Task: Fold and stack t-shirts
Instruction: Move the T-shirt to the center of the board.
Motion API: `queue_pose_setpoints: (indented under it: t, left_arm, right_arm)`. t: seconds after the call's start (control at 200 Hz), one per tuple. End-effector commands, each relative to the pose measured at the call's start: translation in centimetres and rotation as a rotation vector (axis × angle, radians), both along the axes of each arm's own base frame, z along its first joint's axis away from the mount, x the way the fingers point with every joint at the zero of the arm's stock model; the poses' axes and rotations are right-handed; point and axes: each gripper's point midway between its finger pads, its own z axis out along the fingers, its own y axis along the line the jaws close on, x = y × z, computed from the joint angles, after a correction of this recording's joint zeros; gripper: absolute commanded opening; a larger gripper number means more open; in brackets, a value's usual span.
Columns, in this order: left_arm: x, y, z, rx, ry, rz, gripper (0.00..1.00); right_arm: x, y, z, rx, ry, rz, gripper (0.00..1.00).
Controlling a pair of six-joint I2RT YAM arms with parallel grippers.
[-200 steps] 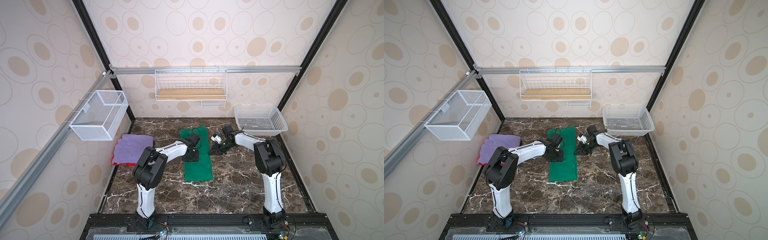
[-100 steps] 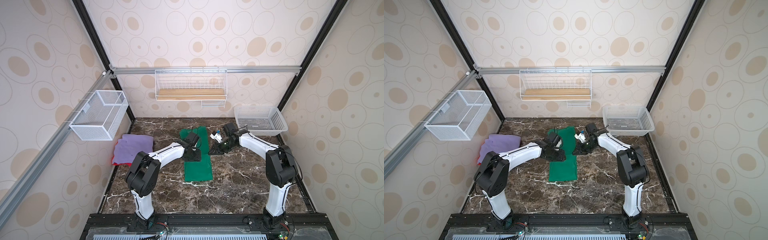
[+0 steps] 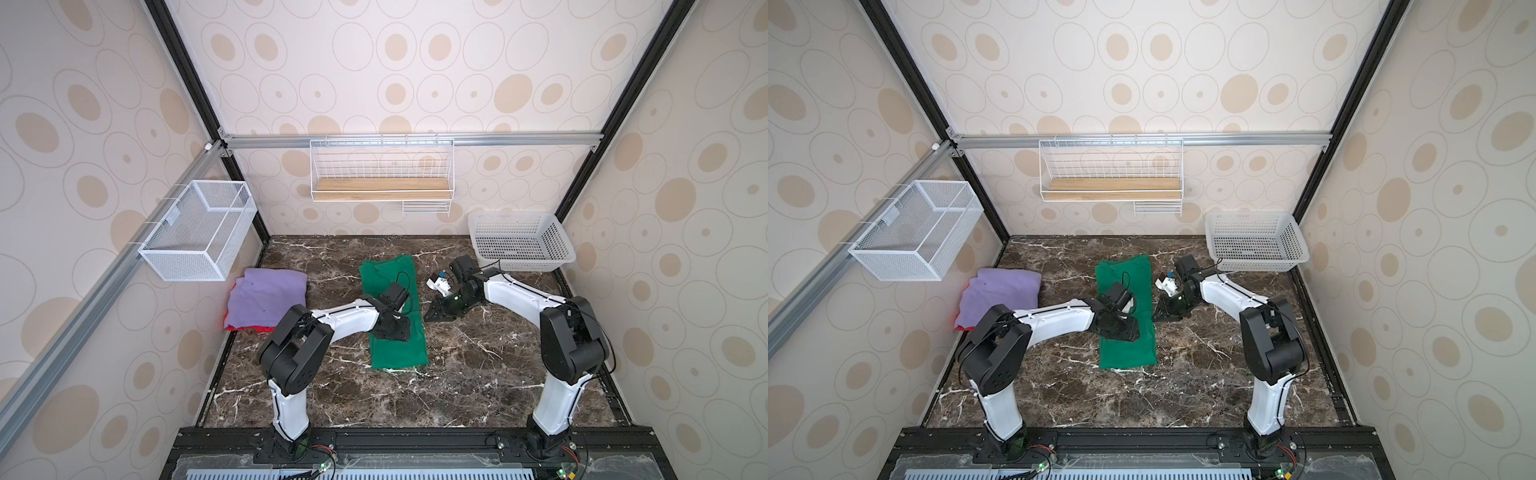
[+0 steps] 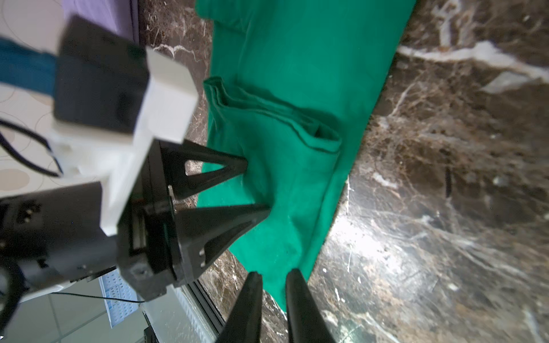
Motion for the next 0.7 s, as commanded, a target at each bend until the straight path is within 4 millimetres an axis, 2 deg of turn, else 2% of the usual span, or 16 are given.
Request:
queue_pose_setpoints:
  t: [0.0, 0.12, 0.215, 0.285, 0.361, 0.406, 0.461, 0.556, 0.641, 0.696]
  left_arm:
    - [-8.1, 1.9, -3.6, 0.115, 0.19, -0.021, 0.57]
    - [-12.3, 2.0, -3.7, 0.129, 0.212, -0.039, 0.57]
    - [-14.7, 1.9, -3.3, 0.122, 0.232, -0.053, 0.58]
    - [-15.5, 1.5, -2.6, 0.102, 0.23, -0.067, 0.57]
    - [-15.3, 0.8, -1.4, 0.068, 0.208, -0.078, 0.58]
    - [-14.5, 0.4, 0.0, 0.059, 0.165, -0.083, 0.61]
    - [-13.0, 0.1, 2.3, 0.035, 0.092, -0.088, 0.69]
    - [-9.0, 0.6, 7.0, -0.087, -0.009, -0.01, 0.8]
    - [-4.6, 2.3, 10.8, -0.191, -0.087, 0.095, 0.92]
    - [-2.0, 3.9, 12.5, -0.2, -0.141, 0.151, 0.99]
  right_arm:
    - [-0.9, -0.8, 0.3, -0.018, -0.002, -0.004, 0.21]
    - [-1.4, -1.1, 0.3, -0.022, 0.0, -0.004, 0.21]
    - [-1.7, -1.3, 0.0, -0.029, 0.009, -0.005, 0.21]
    - [-1.8, -1.3, -0.3, -0.029, 0.012, -0.005, 0.21]
    - [-1.7, -1.4, -0.4, -0.033, 0.008, -0.005, 0.21]
    - [-1.5, -1.4, -0.4, -0.032, -0.011, -0.003, 0.21]
    - [-1.1, -1.3, -0.2, -0.025, -0.045, 0.01, 0.22]
    - [0.1, -1.5, -0.1, -0.054, -0.079, 0.018, 0.23]
    - [1.8, -1.2, 0.3, -0.036, -0.109, 0.008, 0.29]
    - [3.4, -1.0, 0.8, 0.002, -0.122, -0.012, 0.39]
